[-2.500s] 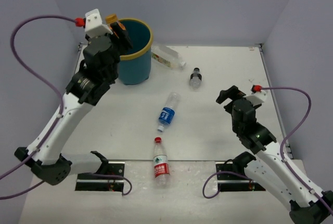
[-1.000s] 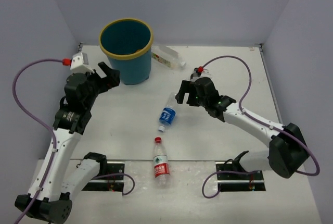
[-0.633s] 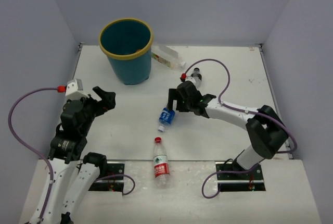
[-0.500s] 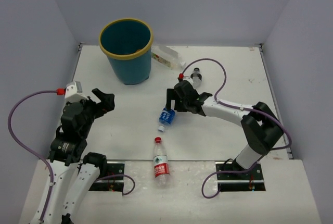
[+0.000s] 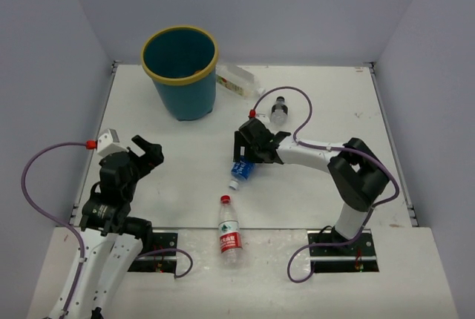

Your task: Put the plastic bottles in the bin

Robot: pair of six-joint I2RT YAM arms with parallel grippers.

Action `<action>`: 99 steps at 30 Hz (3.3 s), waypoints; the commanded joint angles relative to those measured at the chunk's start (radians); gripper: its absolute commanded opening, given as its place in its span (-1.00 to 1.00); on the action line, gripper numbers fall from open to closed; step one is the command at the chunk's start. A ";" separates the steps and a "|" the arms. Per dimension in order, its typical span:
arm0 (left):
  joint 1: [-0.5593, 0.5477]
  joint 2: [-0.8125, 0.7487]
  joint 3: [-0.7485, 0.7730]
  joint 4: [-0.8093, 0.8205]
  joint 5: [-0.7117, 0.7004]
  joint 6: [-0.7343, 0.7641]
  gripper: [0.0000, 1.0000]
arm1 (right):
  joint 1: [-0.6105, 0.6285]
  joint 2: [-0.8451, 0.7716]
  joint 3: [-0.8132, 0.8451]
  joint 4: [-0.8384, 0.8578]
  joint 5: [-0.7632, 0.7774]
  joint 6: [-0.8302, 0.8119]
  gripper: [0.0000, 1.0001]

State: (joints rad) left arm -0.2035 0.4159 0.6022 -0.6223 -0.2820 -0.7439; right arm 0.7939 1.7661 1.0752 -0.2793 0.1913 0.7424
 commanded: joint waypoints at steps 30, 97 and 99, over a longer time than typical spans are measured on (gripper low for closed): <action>-0.001 0.022 0.002 0.063 -0.035 -0.014 1.00 | 0.050 -0.173 0.150 0.089 0.215 -0.169 -0.67; -0.335 0.436 0.034 0.126 0.516 0.092 1.00 | -0.303 -0.794 -0.390 0.013 0.246 -0.029 0.97; -0.368 0.461 0.011 0.108 0.540 0.095 1.00 | -0.307 -0.838 -0.434 0.003 0.253 -0.008 0.97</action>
State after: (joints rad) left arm -0.5141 0.8249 0.6403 -0.5225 0.2073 -0.6467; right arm 0.4951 1.0198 0.7062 -0.2200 0.4008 0.6192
